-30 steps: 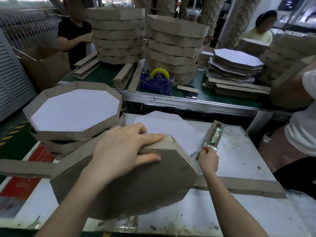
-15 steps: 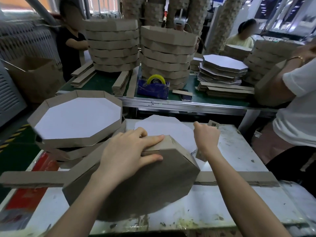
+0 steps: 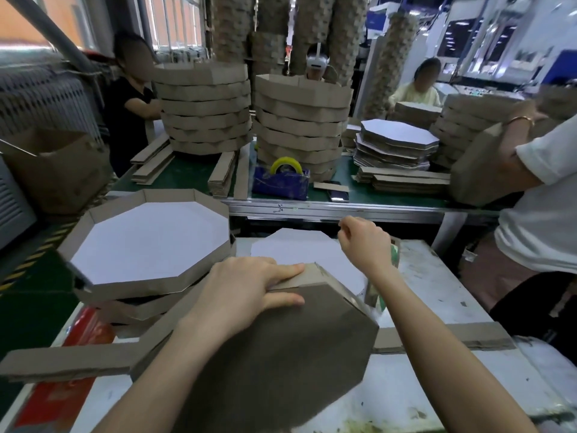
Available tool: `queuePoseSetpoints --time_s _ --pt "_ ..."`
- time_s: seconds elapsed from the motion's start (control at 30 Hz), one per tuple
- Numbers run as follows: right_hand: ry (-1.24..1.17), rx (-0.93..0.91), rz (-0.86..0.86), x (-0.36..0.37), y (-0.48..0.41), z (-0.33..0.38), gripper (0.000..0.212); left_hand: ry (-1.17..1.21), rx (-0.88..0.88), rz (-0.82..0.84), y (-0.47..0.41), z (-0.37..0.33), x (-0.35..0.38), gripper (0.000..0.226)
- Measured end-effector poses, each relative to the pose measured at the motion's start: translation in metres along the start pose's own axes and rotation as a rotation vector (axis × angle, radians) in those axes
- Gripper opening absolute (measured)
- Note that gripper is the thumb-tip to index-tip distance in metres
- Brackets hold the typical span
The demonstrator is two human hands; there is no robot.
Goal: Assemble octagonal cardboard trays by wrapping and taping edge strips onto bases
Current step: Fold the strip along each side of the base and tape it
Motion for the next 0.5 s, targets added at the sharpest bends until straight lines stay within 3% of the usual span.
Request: queuePoseSetpoints --time_s 0.3,0.5 --pt "-0.262 -0.062 0.014 0.022 -0.118 0.043 0.025 0.074 0.005 0.079 -0.068 0.031 0.017 0.06" --pt "-0.341 -0.039 0.217 0.098 -0.203 0.045 0.046 0.159 -0.057 0.149 -0.12 0.059 0.039 0.06"
Point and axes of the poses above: each hand's wrist, its own y-axis away from the middle knuckle, its own x-axis out of the palm, z = x × y, the point moved 8 cm from there along -y, towards the middle knuckle
